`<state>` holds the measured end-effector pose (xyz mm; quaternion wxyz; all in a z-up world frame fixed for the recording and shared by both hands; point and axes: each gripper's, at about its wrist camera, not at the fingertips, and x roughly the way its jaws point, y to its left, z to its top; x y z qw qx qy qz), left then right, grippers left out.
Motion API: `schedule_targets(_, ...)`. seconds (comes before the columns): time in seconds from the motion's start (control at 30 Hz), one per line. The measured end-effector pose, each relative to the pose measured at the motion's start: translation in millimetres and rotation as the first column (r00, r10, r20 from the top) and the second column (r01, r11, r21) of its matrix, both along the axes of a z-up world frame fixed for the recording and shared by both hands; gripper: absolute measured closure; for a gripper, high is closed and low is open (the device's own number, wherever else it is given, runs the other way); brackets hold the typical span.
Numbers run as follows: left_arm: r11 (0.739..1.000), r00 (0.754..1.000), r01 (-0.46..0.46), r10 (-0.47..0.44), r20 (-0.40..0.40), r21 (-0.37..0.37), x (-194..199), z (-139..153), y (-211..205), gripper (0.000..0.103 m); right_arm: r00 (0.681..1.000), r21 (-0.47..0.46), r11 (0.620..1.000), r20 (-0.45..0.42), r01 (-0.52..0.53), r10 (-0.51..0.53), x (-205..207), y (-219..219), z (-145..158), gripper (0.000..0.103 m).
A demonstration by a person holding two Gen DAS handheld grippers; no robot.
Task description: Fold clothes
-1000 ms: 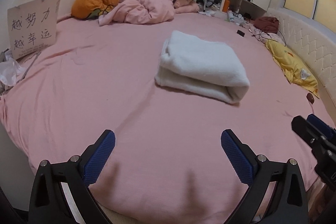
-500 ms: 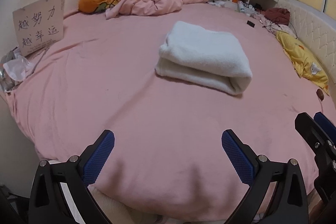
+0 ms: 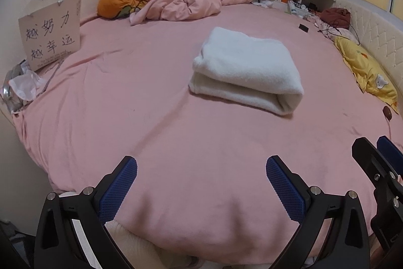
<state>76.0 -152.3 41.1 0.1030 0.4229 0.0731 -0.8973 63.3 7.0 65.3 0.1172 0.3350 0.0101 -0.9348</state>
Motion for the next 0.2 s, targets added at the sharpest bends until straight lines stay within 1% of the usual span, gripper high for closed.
schedule_targets(0.1,1.000,1.000,-0.006,0.006,0.001,0.005,1.2,0.4,0.7,0.001,1.000,0.001,1.000,-0.005,-0.002,0.002,0.4,1.6,1.0,0.034)
schedule_targets(0.2,1.000,1.000,-0.012,0.012,-0.023,0.025,3.9,2.0,-0.4,0.000,1.000,-0.002,1.000,-0.004,-0.001,0.001,0.9,2.4,1.1,0.034)
